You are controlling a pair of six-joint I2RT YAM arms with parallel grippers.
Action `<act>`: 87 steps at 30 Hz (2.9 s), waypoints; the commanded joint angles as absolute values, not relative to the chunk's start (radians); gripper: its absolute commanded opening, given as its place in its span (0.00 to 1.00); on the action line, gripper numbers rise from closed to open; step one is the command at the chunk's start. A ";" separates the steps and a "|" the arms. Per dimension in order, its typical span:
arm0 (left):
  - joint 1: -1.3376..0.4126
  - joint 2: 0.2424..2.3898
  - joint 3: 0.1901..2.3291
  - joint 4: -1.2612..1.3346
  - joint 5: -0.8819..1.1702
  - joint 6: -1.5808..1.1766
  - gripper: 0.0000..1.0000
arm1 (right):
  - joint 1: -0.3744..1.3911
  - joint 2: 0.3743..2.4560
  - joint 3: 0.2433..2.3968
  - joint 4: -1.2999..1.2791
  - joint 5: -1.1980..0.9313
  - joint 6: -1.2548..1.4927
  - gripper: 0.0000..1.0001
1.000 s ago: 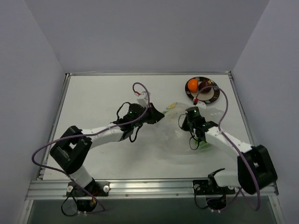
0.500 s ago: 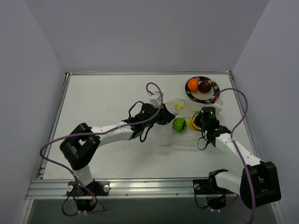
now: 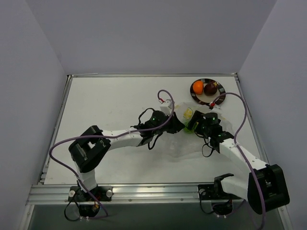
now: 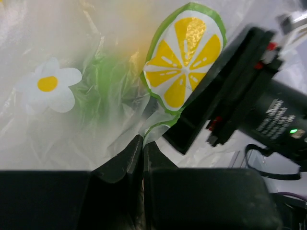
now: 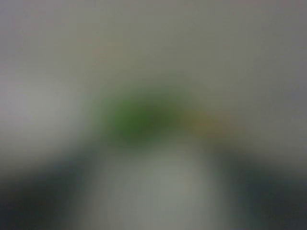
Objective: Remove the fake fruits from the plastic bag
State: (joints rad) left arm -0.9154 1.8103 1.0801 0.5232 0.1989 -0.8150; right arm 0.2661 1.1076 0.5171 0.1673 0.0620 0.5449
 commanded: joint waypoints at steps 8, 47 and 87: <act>-0.844 1.733 1.052 0.597 0.209 -0.822 0.02 | 0.345 1.354 0.640 0.282 0.123 0.584 0.93; -0.752 1.704 0.992 0.588 0.221 -0.824 0.02 | 0.577 1.066 1.227 0.046 0.220 0.342 0.45; -0.752 1.733 0.979 0.614 0.270 -0.727 0.02 | -0.167 1.983 1.236 0.476 -0.094 0.535 0.45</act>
